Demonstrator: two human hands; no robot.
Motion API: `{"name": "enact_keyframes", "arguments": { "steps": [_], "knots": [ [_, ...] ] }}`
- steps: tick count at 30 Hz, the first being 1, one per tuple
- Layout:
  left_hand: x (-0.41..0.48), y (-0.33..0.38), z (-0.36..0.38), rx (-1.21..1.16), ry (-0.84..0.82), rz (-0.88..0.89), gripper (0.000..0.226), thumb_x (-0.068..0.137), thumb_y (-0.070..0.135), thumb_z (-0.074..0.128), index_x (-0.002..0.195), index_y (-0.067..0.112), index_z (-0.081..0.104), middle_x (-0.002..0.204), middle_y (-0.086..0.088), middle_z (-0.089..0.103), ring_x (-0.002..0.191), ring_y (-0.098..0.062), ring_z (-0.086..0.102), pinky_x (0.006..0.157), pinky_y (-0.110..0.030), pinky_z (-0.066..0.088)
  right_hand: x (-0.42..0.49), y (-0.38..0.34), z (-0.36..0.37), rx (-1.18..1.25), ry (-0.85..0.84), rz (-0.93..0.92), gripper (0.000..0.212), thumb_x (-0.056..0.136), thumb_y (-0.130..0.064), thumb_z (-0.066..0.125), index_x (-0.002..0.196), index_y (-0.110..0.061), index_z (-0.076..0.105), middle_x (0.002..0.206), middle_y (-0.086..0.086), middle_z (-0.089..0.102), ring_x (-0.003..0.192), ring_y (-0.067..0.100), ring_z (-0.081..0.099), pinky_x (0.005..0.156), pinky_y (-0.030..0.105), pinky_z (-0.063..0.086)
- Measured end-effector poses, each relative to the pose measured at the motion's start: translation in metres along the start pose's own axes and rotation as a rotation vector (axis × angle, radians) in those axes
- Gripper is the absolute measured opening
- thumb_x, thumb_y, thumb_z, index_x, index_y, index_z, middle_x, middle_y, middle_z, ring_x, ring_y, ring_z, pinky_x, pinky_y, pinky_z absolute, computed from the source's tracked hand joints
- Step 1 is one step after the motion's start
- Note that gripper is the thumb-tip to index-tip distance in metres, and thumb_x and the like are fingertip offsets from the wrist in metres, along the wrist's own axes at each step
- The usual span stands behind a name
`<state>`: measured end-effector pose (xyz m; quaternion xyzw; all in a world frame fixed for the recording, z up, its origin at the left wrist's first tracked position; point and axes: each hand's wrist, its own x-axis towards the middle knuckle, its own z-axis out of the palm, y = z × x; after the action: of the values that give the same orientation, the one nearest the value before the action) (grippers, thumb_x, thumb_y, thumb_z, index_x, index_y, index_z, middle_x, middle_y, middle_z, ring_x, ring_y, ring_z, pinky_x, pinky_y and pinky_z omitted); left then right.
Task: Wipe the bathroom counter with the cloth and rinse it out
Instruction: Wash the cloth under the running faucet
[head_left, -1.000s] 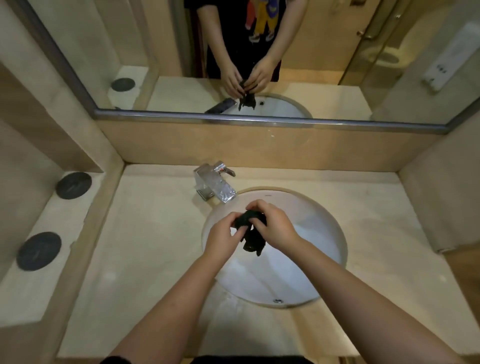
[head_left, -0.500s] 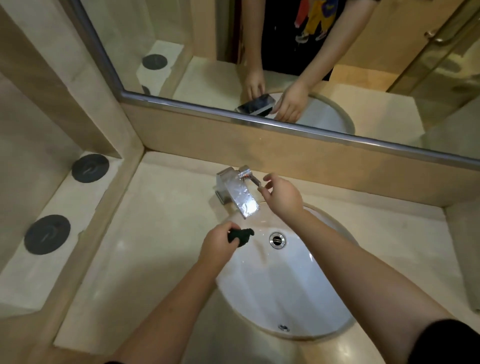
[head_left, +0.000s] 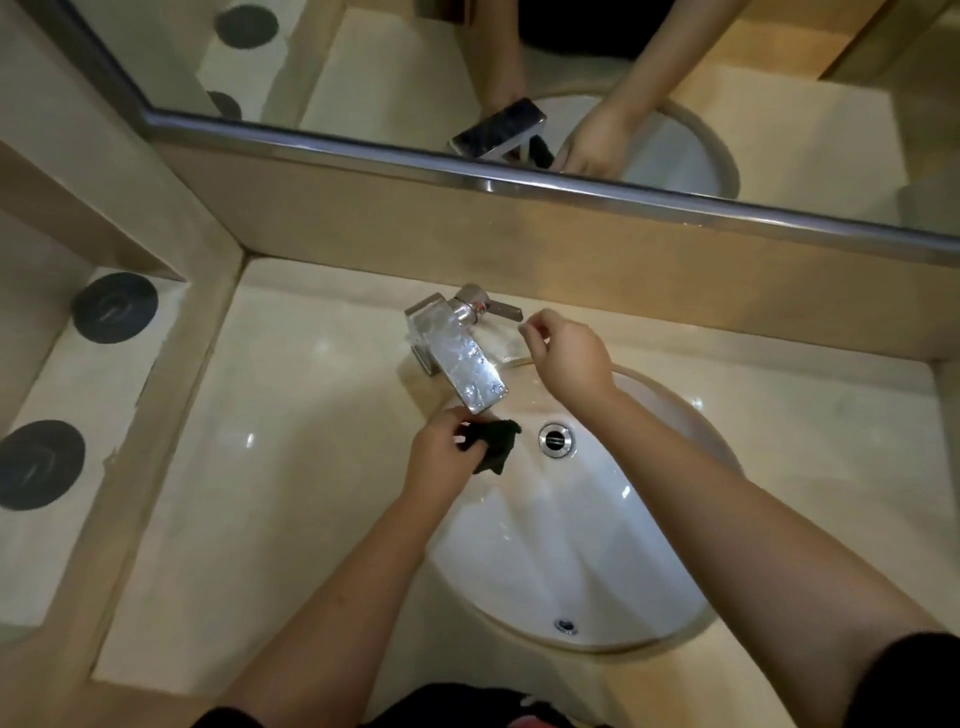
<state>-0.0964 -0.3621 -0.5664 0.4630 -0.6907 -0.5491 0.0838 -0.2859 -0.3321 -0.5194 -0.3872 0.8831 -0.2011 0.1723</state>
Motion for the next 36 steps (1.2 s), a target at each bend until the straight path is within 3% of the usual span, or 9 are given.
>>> {"name": "enact_keyframes", "arguments": {
  "steps": [4,9,16,19,22,25,28,32,36],
  "knots": [
    [0.007,0.006,0.001,-0.065,0.053,-0.053,0.027,0.078,0.009,0.067,0.104,0.019,0.066,0.091,0.006,0.069,0.081,-0.002,0.064,0.066,-0.006,0.046,-0.037,0.027,0.032,0.184,-0.275,0.093,0.023,0.096,-0.023,0.047,0.111,-0.021,0.065,0.103,-0.001,0.071,0.096,0.019,0.063,0.078,0.029,0.047],
    [0.016,0.005,-0.007,-0.256,0.07,-0.104,0.026,0.077,-0.008,0.064,0.097,0.01,0.061,0.088,-0.013,0.069,0.072,-0.026,0.065,0.063,-0.035,0.055,-0.07,0.021,0.047,0.372,-0.344,0.083,0.019,0.094,-0.03,0.055,0.103,-0.017,0.067,0.085,-0.006,0.065,0.073,0.008,0.056,0.061,0.012,0.038],
    [0.014,-0.01,-0.029,0.243,-0.186,0.019,0.049,0.075,0.005,0.073,0.119,0.021,0.059,0.088,0.004,0.063,0.062,0.0,0.054,0.057,-0.005,0.039,-0.068,0.007,0.055,0.47,-0.191,0.094,0.011,0.097,-0.016,0.049,0.087,-0.022,0.052,0.069,-0.014,0.053,0.065,0.002,0.05,0.055,0.01,0.035],
    [0.011,-0.006,-0.03,0.236,-0.25,0.101,0.04,0.074,0.017,0.075,0.112,0.022,0.064,0.083,0.012,0.064,0.067,0.012,0.057,0.06,-0.003,0.038,-0.069,0.005,0.058,0.448,-0.221,0.048,0.007,0.094,-0.012,0.051,0.091,-0.016,0.056,0.076,-0.008,0.06,0.072,0.014,0.055,0.062,0.022,0.041],
    [0.013,-0.005,-0.026,0.216,-0.235,0.121,0.025,0.079,0.032,0.059,0.104,0.033,0.063,0.081,0.011,0.065,0.072,-0.002,0.06,0.063,-0.011,0.042,-0.068,0.004,0.056,0.446,-0.26,0.003,0.018,0.089,-0.002,0.052,0.103,-0.007,0.063,0.088,0.004,0.067,0.077,0.019,0.06,0.069,0.026,0.046],
    [0.02,-0.009,-0.023,0.255,-0.196,0.12,0.019,0.087,0.025,0.064,0.104,0.018,0.068,0.099,-0.001,0.058,0.085,-0.013,0.057,0.071,-0.012,0.039,-0.064,0.007,0.049,0.425,-0.266,-0.052,0.018,0.089,-0.004,0.054,0.104,-0.006,0.064,0.09,-0.001,0.063,0.079,0.015,0.056,0.066,0.011,0.04],
    [0.025,-0.005,-0.027,0.207,-0.108,0.127,0.025,0.083,0.016,0.071,0.108,0.012,0.066,0.106,0.002,0.06,0.098,-0.008,0.054,0.083,-0.018,0.039,-0.058,0.018,0.046,0.245,-0.304,-0.135,0.012,0.092,-0.022,0.057,0.099,-0.016,0.064,0.09,-0.003,0.065,0.085,0.016,0.057,0.074,0.024,0.038],
    [0.028,0.001,-0.038,0.094,-0.072,0.006,0.013,0.087,0.014,0.066,0.099,0.009,0.062,0.088,0.002,0.068,0.075,-0.015,0.066,0.068,-0.016,0.048,-0.051,0.043,0.044,-0.118,-0.389,-0.157,0.024,0.094,-0.036,0.052,0.083,-0.017,0.058,0.077,-0.004,0.049,0.086,0.023,0.052,0.07,0.032,0.029],
    [0.024,0.003,-0.034,0.141,-0.045,-0.018,0.011,0.095,0.023,0.055,0.1,0.013,0.058,0.081,0.008,0.064,0.05,-0.004,0.058,0.051,-0.017,0.044,-0.056,0.038,0.044,0.34,-0.237,0.105,0.027,0.094,-0.036,0.055,0.082,-0.012,0.061,0.069,0.0,0.06,0.066,0.014,0.056,0.06,0.02,0.039]
  ]
}}
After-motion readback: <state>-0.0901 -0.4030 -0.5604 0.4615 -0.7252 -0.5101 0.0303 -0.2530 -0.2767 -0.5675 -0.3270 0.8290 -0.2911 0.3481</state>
